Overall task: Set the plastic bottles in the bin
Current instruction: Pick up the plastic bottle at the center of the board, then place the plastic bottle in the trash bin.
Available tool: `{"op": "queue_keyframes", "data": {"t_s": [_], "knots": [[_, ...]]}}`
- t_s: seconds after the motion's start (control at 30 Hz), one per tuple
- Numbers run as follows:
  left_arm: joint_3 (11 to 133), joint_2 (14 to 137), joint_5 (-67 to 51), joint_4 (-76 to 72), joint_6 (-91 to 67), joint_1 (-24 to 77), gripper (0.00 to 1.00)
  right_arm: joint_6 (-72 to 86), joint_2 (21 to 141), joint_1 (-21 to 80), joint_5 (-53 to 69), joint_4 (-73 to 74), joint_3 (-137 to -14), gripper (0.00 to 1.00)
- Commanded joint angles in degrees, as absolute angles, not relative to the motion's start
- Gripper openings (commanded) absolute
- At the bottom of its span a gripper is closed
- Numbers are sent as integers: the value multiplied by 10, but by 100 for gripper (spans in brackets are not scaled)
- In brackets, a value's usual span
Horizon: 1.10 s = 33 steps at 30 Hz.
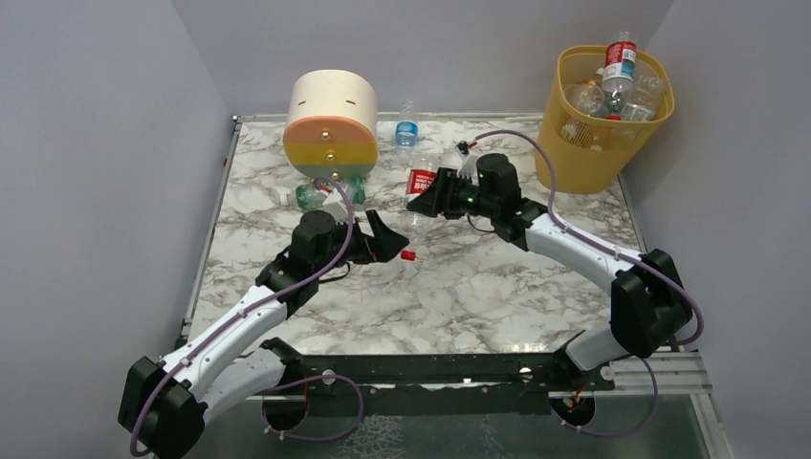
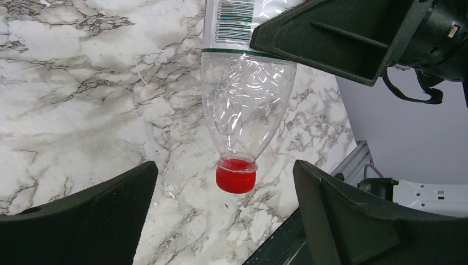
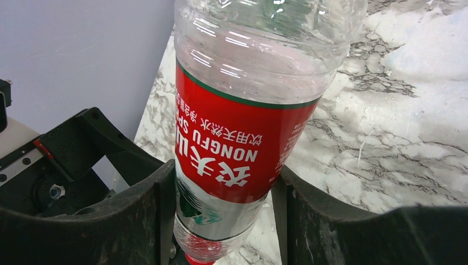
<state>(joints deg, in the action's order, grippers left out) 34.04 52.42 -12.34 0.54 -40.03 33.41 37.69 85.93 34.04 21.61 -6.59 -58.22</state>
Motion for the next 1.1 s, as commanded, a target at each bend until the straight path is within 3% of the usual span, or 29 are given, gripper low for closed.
{"op": "queue_keyframes", "data": {"t_s": [0.0, 0.37, 0.7, 1.07], "knots": [[335, 512, -112, 10, -395, 336, 99, 358, 841, 344, 188, -45, -589, 51], [337, 513, -113, 14, -389, 336, 99, 240, 793, 315, 75, 109, -772, 52], [330, 531, -126, -9, -393, 335, 99, 194, 764, 139, 27, 158, -947, 53], [332, 532, -128, -3, -389, 335, 99, 140, 850, 61, -218, 146, -1114, 52]]}}
